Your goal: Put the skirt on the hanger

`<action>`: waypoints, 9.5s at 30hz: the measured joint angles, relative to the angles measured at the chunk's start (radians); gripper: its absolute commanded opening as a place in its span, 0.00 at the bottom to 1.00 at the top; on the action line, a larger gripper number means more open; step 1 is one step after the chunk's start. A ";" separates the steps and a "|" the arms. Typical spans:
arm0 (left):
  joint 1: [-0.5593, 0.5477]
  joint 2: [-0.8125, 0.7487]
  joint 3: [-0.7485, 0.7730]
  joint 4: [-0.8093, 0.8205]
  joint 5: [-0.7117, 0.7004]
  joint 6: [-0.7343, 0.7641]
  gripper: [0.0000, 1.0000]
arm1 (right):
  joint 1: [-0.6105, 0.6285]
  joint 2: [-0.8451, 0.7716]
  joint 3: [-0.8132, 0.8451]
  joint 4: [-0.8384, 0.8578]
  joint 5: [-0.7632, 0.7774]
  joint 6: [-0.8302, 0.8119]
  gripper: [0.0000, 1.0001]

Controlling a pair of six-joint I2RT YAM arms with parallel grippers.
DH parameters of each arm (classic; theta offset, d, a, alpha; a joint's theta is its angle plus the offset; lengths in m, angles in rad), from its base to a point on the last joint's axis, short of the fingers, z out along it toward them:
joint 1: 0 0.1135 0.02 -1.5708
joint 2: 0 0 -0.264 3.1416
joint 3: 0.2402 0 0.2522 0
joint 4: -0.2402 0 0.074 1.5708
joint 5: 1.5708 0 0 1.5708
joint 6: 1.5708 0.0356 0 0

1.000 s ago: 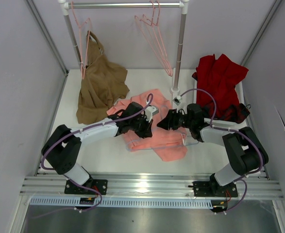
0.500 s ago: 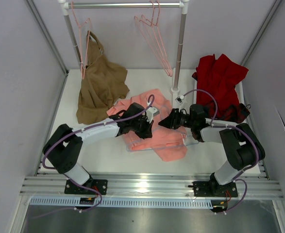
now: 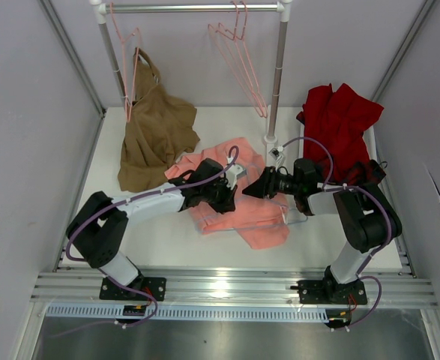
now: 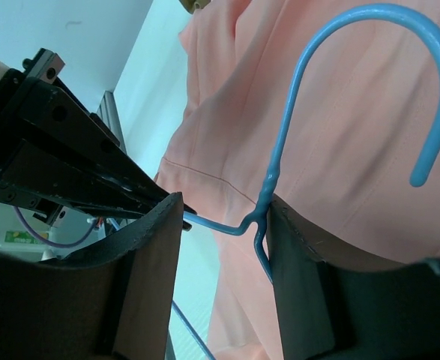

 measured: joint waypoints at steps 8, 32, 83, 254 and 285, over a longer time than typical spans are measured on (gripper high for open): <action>0.000 -0.019 -0.018 0.047 -0.014 0.004 0.00 | 0.000 0.000 0.018 -0.057 -0.004 -0.047 0.52; -0.035 0.027 0.027 0.010 -0.108 0.003 0.00 | -0.030 0.001 0.009 0.008 0.023 0.021 0.22; 0.038 0.047 0.085 -0.037 0.151 0.156 0.00 | -0.049 -0.212 -0.102 0.228 -0.070 0.184 0.64; 0.093 -0.079 0.072 -0.072 0.253 0.362 0.00 | -0.167 -0.681 0.011 -0.505 -0.122 -0.048 0.98; 0.048 -0.084 0.072 -0.079 0.290 0.352 0.00 | -0.250 -0.455 0.224 -0.196 -0.323 0.152 0.99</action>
